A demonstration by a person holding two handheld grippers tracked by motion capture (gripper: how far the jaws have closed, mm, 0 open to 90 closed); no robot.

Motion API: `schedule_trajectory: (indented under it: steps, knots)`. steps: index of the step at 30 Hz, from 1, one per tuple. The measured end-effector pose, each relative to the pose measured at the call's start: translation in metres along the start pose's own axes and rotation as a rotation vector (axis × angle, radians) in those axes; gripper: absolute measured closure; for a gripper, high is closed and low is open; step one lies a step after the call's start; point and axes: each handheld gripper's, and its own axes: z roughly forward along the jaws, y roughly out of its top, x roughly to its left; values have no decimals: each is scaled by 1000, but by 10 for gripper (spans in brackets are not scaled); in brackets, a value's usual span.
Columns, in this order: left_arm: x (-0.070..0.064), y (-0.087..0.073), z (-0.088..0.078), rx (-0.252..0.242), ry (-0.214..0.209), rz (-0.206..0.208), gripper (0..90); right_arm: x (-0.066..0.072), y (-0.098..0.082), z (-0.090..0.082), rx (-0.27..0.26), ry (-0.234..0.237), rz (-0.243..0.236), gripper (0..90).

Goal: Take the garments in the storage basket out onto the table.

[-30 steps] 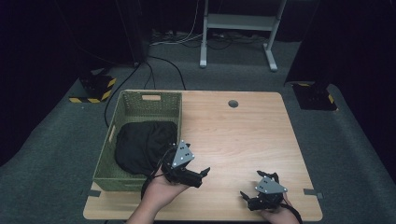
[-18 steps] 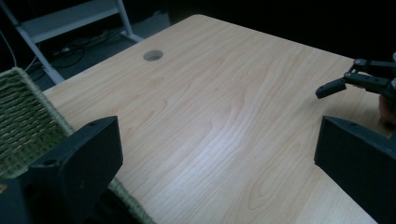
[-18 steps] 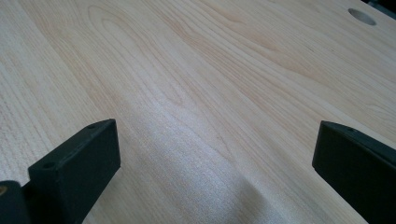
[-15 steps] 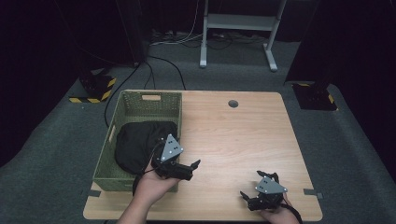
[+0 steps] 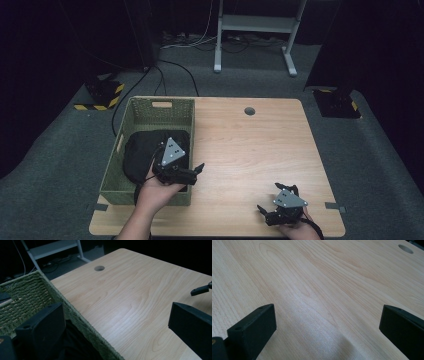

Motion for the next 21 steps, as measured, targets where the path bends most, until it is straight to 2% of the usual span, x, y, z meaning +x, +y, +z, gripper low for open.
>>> schedule_trajectory:
  steps: [21]
  knots:
    - [35,8,7,0,78,-20,13,0,0,0,-1,1,-5,7]
